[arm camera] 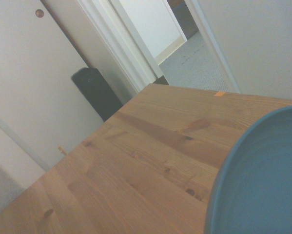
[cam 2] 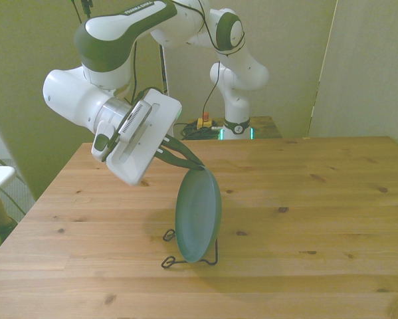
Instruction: Load the plate
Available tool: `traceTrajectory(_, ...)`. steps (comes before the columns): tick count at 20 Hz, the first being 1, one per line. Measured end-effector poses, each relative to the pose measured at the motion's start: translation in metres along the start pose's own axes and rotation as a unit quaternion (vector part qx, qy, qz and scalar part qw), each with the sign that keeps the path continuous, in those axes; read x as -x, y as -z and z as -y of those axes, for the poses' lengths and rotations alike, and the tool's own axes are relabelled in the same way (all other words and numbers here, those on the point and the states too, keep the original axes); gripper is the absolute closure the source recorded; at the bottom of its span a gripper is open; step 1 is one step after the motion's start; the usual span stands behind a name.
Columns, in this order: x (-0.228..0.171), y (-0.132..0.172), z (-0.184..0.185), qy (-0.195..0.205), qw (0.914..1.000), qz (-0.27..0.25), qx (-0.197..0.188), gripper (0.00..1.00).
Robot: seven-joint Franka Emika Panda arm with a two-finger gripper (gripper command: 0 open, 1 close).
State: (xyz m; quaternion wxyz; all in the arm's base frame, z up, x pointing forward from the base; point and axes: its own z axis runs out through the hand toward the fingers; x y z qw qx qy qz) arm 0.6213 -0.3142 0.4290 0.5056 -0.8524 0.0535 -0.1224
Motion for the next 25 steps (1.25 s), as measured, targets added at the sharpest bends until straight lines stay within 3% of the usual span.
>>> traceTrajectory(15,-0.004,0.003,0.003,0.001,1.0000,-0.001,0.003,0.00)
traceTrajectory(21,0.016,0.044,0.053,0.032,0.9982,-0.042,0.027,0.00)
traceTrajectory(25,0.041,0.043,0.087,0.070,0.9917,-0.068,0.084,0.00)
